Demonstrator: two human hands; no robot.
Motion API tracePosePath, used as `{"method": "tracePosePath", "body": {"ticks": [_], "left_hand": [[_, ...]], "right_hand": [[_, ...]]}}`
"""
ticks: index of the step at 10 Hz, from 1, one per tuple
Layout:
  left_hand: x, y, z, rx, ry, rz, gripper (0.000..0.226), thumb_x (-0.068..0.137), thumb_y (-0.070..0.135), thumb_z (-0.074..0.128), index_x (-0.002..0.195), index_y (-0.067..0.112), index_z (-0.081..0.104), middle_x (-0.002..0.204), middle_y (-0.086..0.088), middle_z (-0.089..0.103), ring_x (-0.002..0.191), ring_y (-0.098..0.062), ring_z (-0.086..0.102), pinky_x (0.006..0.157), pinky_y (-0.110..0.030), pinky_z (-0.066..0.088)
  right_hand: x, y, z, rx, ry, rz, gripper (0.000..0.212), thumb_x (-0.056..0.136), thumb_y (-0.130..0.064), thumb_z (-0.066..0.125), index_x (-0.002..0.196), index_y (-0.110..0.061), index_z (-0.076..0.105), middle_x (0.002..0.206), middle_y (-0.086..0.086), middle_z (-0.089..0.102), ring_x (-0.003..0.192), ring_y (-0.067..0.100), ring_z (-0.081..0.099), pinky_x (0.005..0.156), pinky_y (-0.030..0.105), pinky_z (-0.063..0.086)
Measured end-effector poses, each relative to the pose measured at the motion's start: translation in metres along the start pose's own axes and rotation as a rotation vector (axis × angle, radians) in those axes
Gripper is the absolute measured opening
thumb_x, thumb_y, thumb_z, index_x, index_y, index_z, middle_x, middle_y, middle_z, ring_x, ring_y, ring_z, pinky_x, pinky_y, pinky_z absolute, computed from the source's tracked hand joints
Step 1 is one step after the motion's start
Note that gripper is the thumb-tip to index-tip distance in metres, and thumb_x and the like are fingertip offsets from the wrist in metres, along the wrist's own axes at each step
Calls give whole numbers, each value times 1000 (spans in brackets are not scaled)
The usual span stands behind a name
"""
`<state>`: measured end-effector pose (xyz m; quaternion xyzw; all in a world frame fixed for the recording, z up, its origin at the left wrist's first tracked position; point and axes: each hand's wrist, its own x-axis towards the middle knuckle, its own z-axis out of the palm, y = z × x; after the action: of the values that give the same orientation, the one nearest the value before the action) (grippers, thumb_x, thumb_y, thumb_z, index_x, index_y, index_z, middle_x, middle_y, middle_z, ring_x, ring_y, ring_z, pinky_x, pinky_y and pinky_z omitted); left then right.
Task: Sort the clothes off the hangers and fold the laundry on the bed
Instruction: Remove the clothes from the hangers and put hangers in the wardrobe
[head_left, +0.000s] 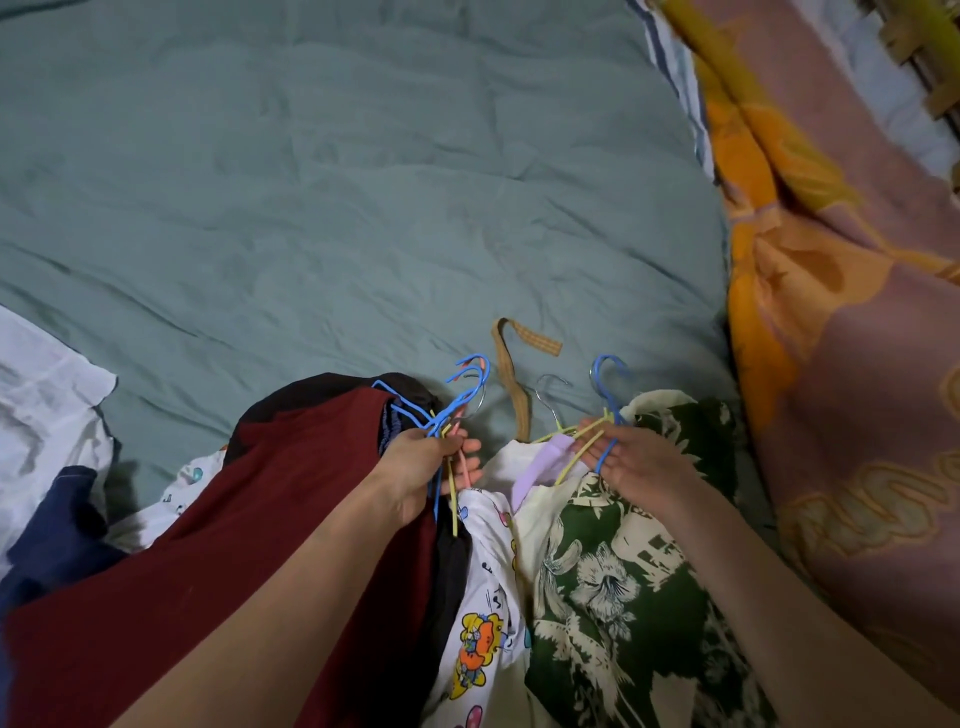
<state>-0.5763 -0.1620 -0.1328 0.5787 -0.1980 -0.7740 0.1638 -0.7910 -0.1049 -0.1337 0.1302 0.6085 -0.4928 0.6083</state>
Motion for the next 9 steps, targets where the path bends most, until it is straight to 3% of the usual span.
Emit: {"method": "tracePosePath", "body": {"ticks": [1, 2, 3, 4, 5, 6, 7, 8, 9], "left_hand": [[-1, 0, 4, 7, 17, 1, 13, 97, -2, 47, 90, 1, 58, 80, -10, 66, 51, -12, 66, 52, -28, 59], [-2, -1, 4, 6, 24, 4, 13, 97, -2, 48, 90, 1, 58, 79, -10, 66, 51, -12, 66, 52, -29, 59], [-3, -1, 3, 5, 29, 10, 12, 97, -2, 48, 92, 1, 59, 80, -9, 67, 59, -16, 66, 53, -29, 59], [-3, -2, 1, -5, 24, 17, 12, 97, -2, 48, 94, 1, 59, 81, -9, 67, 64, -18, 65, 55, -30, 60], [-2, -2, 0, -6, 16, 22, 11, 97, -1, 48, 95, 1, 58, 80, -9, 66, 64, -17, 64, 58, -30, 60], [-1, -3, -1, -9, 9, 18, 11, 97, -1, 48, 95, 1, 58, 81, -9, 66, 60, -16, 67, 58, -30, 60], [0, -2, -2, -9, -3, 8, 12, 97, -1, 48, 94, 1, 58, 82, -9, 66, 58, -15, 67, 58, -30, 60], [2, 0, -3, -8, -3, 6, 11, 97, -2, 48, 94, 1, 58, 82, -9, 66, 59, -15, 66, 58, -31, 60], [0, 2, -5, -7, 6, 12, 11, 97, -1, 48, 95, 1, 59, 82, -9, 68, 58, -14, 67, 57, -30, 60]], "right_hand": [[-22, -1, -22, -505, -372, -351, 43, 91, -4, 31, 125, 1, 57, 129, 20, 58, 103, 14, 67, 95, 27, 50], [-21, 0, -20, -258, -314, -180, 40, 95, 1, 27, 123, 21, 48, 126, 34, 54, 112, 30, 57, 95, 20, 49], [4, 11, -19, -143, -342, -126, 33, 90, -5, 50, 115, 17, 50, 109, 38, 58, 105, 34, 59, 100, 26, 46], [20, 21, -3, 14, -163, -7, 11, 94, -11, 51, 91, -1, 55, 85, 18, 59, 82, 29, 64, 82, 37, 55], [34, 32, 14, -40, 91, -62, 19, 94, -8, 57, 75, -7, 53, 69, 10, 49, 55, 22, 57, 48, 26, 53], [49, 38, 13, -142, 254, -97, 21, 93, 0, 56, 73, -6, 51, 61, 10, 51, 46, 21, 53, 36, 22, 44], [51, 40, 8, -188, 262, -76, 20, 89, 12, 52, 71, 2, 51, 42, 10, 56, 31, 17, 54, 32, 21, 44], [50, 39, 11, -228, 158, -35, 20, 88, 16, 46, 71, 7, 54, 45, 12, 60, 36, 18, 59, 34, 21, 45], [32, 33, 19, -126, -19, -4, 22, 94, 13, 39, 78, 3, 51, 65, 16, 66, 56, 20, 68, 43, 23, 52]]}}
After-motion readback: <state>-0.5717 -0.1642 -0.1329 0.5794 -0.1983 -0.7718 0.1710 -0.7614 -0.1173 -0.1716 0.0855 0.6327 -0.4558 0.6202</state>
